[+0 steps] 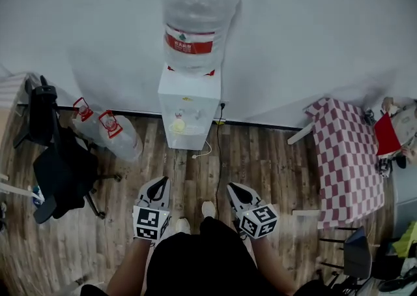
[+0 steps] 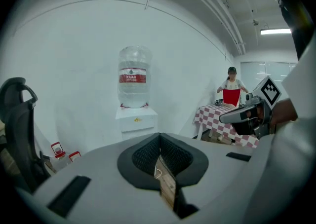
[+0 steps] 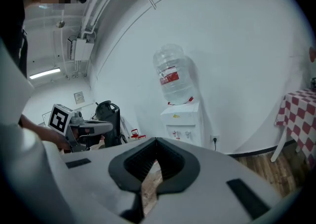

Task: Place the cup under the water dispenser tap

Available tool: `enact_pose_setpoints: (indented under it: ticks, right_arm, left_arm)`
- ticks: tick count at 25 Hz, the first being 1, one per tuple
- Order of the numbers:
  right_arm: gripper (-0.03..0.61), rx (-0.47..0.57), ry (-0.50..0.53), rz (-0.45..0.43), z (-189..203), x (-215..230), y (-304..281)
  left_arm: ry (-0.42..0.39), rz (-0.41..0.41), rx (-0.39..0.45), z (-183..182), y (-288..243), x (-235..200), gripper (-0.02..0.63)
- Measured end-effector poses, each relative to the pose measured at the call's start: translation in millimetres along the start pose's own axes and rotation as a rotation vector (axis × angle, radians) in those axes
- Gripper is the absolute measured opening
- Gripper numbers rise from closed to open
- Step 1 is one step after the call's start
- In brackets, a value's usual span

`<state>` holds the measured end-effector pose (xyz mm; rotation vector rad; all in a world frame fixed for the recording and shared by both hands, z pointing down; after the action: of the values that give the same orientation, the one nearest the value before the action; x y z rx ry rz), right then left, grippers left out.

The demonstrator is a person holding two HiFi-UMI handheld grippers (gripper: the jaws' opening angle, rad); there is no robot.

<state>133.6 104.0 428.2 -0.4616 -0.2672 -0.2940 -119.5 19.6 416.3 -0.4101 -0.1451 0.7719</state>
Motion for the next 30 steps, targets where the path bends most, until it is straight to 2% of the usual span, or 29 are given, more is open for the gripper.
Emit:
enact_pose_setpoints:
  ticks: [8,13,20,30]
  right_arm:
    - [0.021,0.039,0.036,0.002,-7.4,-1.7,13.2]
    - [0.021,0.036,0.078,-0.021,-21.9,8.8,18.4]
    - [0.021,0.028,0.092,-0.040,-28.2,27.5,26.1]
    - [0.021,0.031,0.091,-0.059,-27.8,45.5,36.8]
  left_arm:
    - [-0.027,-0.014,0.042,-13.4,8.2,8.6,0.014]
    - [-0.010,-0.037,0.062,-28.3,4.2,22.2,0.014]
    - [0.024,-0.063,0.043,-28.3,-2.7,43.7,0.014]
    - [0.006,-0.075,0.025,-33.1,-8.9,66.5,0.014]
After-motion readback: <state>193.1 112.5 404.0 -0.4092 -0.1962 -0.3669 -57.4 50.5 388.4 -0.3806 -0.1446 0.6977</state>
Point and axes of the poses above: the fingertips, and each gripper's own axes: y backward along the fingers, x to its right, z out of its underside, the point moved 7 cm from there along y, backward along the fingers, and after that the axes turned 2 degrees about -y, right-handed, at the moved point
